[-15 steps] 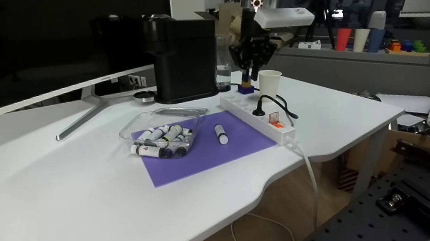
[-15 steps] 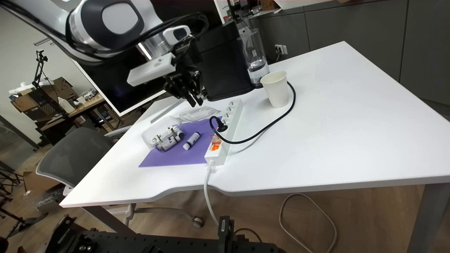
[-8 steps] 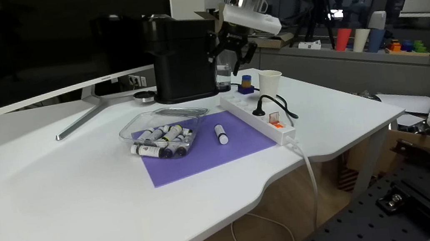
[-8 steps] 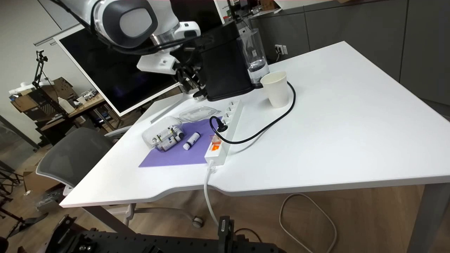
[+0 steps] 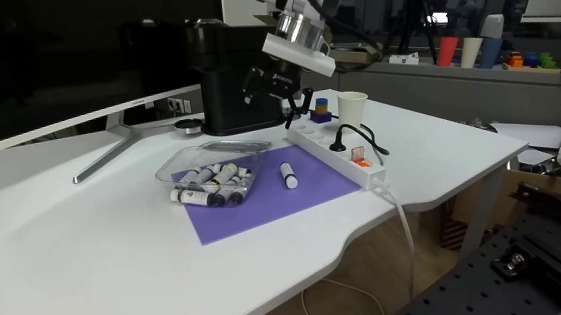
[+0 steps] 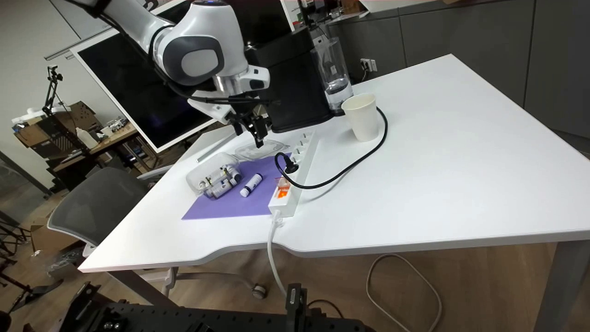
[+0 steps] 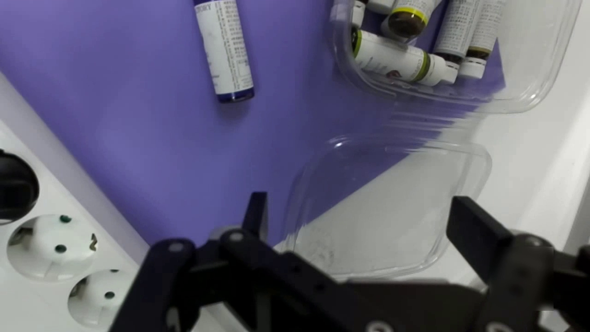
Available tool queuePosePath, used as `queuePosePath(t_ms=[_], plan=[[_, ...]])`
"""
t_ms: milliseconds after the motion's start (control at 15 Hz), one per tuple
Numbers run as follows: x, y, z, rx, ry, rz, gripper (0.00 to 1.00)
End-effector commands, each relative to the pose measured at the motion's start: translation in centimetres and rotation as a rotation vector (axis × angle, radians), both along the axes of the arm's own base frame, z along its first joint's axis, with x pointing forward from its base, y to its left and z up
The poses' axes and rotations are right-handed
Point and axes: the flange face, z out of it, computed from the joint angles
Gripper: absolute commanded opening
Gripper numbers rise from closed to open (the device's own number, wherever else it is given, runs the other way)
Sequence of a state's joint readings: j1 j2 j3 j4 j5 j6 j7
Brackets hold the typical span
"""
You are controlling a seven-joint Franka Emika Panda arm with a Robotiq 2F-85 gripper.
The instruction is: Turn on the switch on the adapter and then close the clear container
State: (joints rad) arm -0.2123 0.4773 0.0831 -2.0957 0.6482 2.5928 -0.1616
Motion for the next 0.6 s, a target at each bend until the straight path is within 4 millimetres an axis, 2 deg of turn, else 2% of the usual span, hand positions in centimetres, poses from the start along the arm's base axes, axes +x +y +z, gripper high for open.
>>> queuePosePath(t_ms=[0,533], plan=[[0.07,-0.06,0.11,0.001,0.002,-0.003,1.0],[0.13,-0.04,-0.1,0.011,-0.002,-0.012,1.0]])
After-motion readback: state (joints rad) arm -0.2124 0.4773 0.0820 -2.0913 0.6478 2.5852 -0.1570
